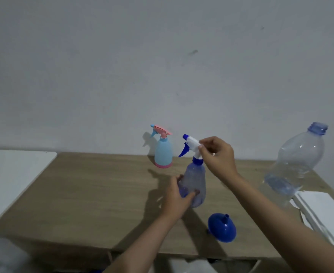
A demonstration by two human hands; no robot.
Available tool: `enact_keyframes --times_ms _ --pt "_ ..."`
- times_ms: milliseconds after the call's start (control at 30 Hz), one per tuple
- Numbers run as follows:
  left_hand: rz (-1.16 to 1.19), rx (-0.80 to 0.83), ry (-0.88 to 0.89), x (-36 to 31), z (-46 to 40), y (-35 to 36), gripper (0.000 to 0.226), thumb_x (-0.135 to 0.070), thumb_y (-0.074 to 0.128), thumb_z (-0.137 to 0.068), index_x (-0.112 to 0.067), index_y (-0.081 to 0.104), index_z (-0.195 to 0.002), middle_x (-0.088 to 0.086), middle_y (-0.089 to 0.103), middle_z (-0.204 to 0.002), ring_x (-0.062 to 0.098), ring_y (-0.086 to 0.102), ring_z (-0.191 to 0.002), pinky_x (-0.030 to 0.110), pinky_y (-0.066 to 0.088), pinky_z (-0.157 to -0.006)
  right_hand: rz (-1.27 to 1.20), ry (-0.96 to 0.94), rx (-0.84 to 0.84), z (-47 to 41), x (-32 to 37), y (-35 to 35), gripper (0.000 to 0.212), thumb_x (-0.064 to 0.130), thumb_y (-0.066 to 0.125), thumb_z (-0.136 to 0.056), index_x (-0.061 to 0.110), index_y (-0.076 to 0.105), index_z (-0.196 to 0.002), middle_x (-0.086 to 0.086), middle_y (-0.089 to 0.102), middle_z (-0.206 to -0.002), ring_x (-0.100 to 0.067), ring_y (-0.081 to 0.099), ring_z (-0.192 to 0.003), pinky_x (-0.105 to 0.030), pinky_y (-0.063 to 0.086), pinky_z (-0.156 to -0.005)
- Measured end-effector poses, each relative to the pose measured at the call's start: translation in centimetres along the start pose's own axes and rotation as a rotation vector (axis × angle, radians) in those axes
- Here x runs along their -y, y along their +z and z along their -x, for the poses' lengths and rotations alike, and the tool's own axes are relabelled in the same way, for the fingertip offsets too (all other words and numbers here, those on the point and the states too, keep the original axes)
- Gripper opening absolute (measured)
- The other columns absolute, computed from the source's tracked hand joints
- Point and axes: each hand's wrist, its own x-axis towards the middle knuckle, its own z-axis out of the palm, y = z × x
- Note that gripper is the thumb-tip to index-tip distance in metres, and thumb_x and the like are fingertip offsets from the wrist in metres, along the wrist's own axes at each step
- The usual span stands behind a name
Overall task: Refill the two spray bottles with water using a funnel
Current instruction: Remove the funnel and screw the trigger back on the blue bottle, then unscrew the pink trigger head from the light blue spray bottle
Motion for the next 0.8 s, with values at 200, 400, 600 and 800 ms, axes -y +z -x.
enact_keyframes --times_ms 200,400,600,800 --pt "-0.140 -0.025 -0.012 -1.7 -7.2 2.4 0.052 -0.019 0.081 -0.072 -0.017 0.046 -0.111 -0.001 0.058 -0.116 0.011 0.057 -0.100 0.022 0.050 -0.082 0.220 -0.080 0.201 -5.4 -0.8 -1.5 0.014 0.007 0.063 -0.084 0.012 0.068 -0.096 0.005 0.069 -0.087 -0.011 0.068 -0.078 -0.027 0.057 -0.072" --pt "-0.356 -0.027 -0.070 -1.9 -13.4 5.4 0.049 -0.026 0.078 -0.076 -0.020 0.042 -0.109 0.001 0.061 -0.110 0.019 0.062 -0.097 0.025 0.051 -0.071 0.462 -0.143 0.373 -11.4 -3.8 -2.3 0.015 0.007 0.064 -0.085 0.007 0.064 -0.100 -0.003 0.070 -0.097 -0.021 0.068 -0.081 -0.031 0.054 -0.071" --pt "-0.359 -0.104 -0.130 -0.7 -16.4 8.4 0.052 -0.027 0.077 -0.077 -0.018 0.047 -0.119 0.001 0.062 -0.118 0.022 0.062 -0.105 0.027 0.047 -0.075 0.516 -0.130 0.416 -15.3 -7.2 -1.9 0.017 0.004 0.058 -0.086 0.006 0.067 -0.100 -0.007 0.072 -0.098 -0.023 0.067 -0.084 -0.032 0.053 -0.073" --pt "-0.392 -0.129 -0.179 0.0 -18.2 9.4 0.055 -0.032 0.077 -0.076 -0.019 0.044 -0.119 -0.001 0.061 -0.123 0.023 0.061 -0.109 0.033 0.050 -0.086 0.517 -0.112 0.399 -17.1 -8.9 -0.8 0.014 0.007 0.057 -0.089 0.008 0.066 -0.099 -0.008 0.070 -0.098 -0.026 0.065 -0.086 -0.038 0.055 -0.074"
